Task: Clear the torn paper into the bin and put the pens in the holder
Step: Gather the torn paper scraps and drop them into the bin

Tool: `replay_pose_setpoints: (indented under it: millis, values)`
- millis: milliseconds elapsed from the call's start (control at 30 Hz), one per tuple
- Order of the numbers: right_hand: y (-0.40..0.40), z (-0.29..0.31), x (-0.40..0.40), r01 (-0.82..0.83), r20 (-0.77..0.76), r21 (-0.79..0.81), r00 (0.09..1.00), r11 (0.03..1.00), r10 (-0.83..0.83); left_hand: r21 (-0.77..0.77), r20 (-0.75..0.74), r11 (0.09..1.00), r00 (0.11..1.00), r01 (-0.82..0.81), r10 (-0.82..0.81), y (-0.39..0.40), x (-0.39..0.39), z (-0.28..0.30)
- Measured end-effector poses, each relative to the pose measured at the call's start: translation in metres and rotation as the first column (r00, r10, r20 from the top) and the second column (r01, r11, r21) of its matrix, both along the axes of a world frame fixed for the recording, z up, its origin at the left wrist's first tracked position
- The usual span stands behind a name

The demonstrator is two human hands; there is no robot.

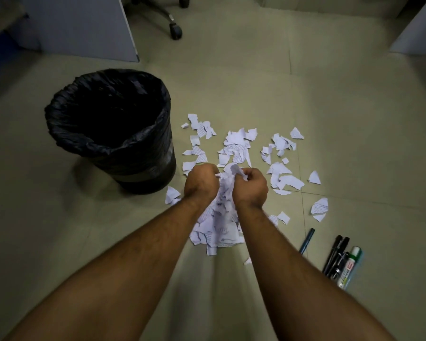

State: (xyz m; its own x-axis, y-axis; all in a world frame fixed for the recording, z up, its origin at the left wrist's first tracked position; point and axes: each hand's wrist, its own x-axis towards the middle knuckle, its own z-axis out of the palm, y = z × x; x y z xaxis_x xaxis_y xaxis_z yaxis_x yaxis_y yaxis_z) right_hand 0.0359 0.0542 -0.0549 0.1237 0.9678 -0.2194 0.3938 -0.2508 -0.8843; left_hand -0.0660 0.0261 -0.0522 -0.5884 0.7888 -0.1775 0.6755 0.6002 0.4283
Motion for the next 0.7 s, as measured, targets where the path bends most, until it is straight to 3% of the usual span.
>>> replay_pose_setpoints:
  millis: [267,367,467,533,700]
  values:
    - [0.011,0.119,-0.068,-0.01,-0.273,0.11,0.961,0.994,0.039,0.3,-0.088,0.953,0.996,0.035,-0.009,-0.002,-0.054,0.147]
    - [0.008,0.159,-0.11,-0.09,-0.29,0.185,0.947,0.979,0.142,0.347,-0.119,0.938,0.992,-0.006,0.05,-0.012,-0.097,0.194]
    - [-0.001,0.178,-0.148,-0.326,-0.152,0.197,0.921,0.925,0.358,0.317,-0.112,0.944,0.984,-0.097,0.138,-0.029,-0.145,0.208]
    - [-0.007,0.182,-0.166,-0.485,0.042,0.187,0.872,0.854,0.487,0.252,-0.069,0.953,0.98,-0.166,0.189,-0.042,-0.168,0.203]
    - [-0.016,0.183,-0.194,-0.675,0.381,0.146,0.713,0.723,0.589,0.146,-0.014,0.976,0.986,-0.163,0.167,-0.061,-0.193,0.181]
